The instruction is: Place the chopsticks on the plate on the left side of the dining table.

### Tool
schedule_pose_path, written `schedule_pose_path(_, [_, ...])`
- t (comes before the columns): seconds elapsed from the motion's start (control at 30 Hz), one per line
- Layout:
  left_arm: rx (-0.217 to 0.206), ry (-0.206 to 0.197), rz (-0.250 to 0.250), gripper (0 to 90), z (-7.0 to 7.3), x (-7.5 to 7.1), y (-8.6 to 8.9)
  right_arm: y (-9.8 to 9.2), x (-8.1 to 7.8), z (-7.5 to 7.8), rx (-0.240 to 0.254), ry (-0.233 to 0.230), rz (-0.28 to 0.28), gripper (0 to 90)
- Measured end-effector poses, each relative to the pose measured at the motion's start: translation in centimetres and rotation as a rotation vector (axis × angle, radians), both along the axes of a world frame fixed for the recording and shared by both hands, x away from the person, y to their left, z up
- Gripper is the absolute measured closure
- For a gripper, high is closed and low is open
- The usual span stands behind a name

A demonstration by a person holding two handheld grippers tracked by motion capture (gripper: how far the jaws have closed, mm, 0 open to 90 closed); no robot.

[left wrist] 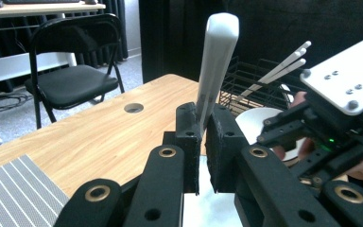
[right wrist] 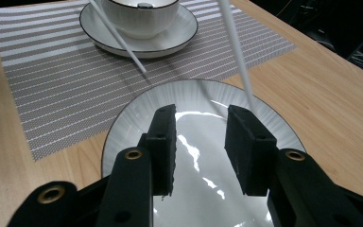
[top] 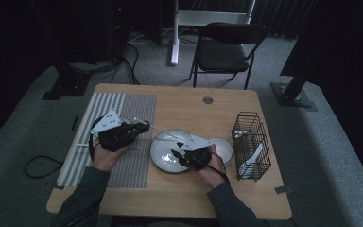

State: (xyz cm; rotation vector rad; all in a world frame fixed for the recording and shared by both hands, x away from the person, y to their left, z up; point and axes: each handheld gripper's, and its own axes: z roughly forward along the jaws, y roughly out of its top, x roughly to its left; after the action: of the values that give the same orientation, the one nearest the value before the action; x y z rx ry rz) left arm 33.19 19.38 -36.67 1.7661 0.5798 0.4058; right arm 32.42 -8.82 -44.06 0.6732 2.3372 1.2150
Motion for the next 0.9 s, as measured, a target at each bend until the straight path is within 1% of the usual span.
schedule_pose_path(0.2, [-0.002, 0.001, -0.003, 84.9, 0.0, -0.7, 0.7, 0.9, 0.8, 0.0, -0.022, -0.001, -0.001, 63.3])
schedule_pose_path(0.3, [-0.007, 0.002, -0.007, 84.9, 0.0, -1.1, 1.0, 1.6, 1.2, 0.0, -0.043, -0.008, -0.002, 63.3])
schedule_pose_path(0.37, [-0.007, 0.003, -0.009, 85.0, 0.0, -1.3, 1.1, 2.2, 1.5, -0.1, -0.059, -0.019, 0.003, 63.3])
schedule_pose_path(0.4, [-0.007, 0.003, -0.009, 85.0, 0.0, -1.3, 1.1, 2.2, 1.5, -0.1, -0.059, -0.019, 0.003, 63.3])
schedule_pose_path(0.43, [-0.007, 0.001, -0.014, 85.0, 0.0, -1.6, 1.3, 2.4, 1.6, -0.1, -0.068, -0.022, 0.004, 63.3])
schedule_pose_path(0.47, [-0.010, 0.003, -0.015, 84.9, 0.1, -1.8, 1.3, 2.9, 1.9, -0.4, -0.089, -0.040, -0.010, 63.4])
schedule_pose_path(0.5, [-0.012, 0.002, -0.020, 84.9, 0.1, -1.9, 1.4, 3.1, 2.0, -0.5, -0.091, -0.045, -0.017, 63.5])
schedule_pose_path(0.6, [-0.012, -0.004, -0.023, 85.0, 0.3, -2.3, 1.6, 3.3, 2.2, -0.7, -0.097, -0.040, -0.015, 63.8])
schedule_pose_path(0.63, [-0.021, -0.006, -0.031, 85.0, 0.4, -2.5, 1.7, 3.4, 2.3, -0.9, -0.100, -0.035, -0.016, 64.1])
schedule_pose_path(0.67, [-0.020, -0.007, -0.030, 85.0, 0.4, -2.6, 1.7, 3.6, 2.5, -1.1, -0.109, -0.033, -0.019, 65.3])
schedule_pose_path(0.73, [-0.027, -0.005, -0.032, 84.9, 0.5, -2.7, 1.9, 3.8, 2.5, -1.1, -0.109, -0.033, -0.018, 66.7])
schedule_pose_path(0.77, [-0.038, 0.000, -0.034, 84.9, 0.5, -2.7, 2.0, 3.8, 2.5, -1.1, -0.109, -0.032, -0.020, 68.5])
schedule_pose_path(0.8, [-0.038, 0.000, -0.034, 84.9, 0.5, -2.7, 2.0, 3.8, 2.5, -1.1, -0.109, -0.032, -0.020, 68.5])
schedule_pose_path(0.83, [-0.054, 0.006, -0.038, 84.9, 0.6, -2.7, 2.2, 3.9, 2.6, -1.1, -0.108, -0.032, -0.021, 70.2])
schedule_pose_path(0.9, [-0.062, 0.008, -0.037, 84.9, 0.6, -2.6, 2.4, 4.0, 2.6, -1.2, -0.107, -0.034, -0.019, 75.2])
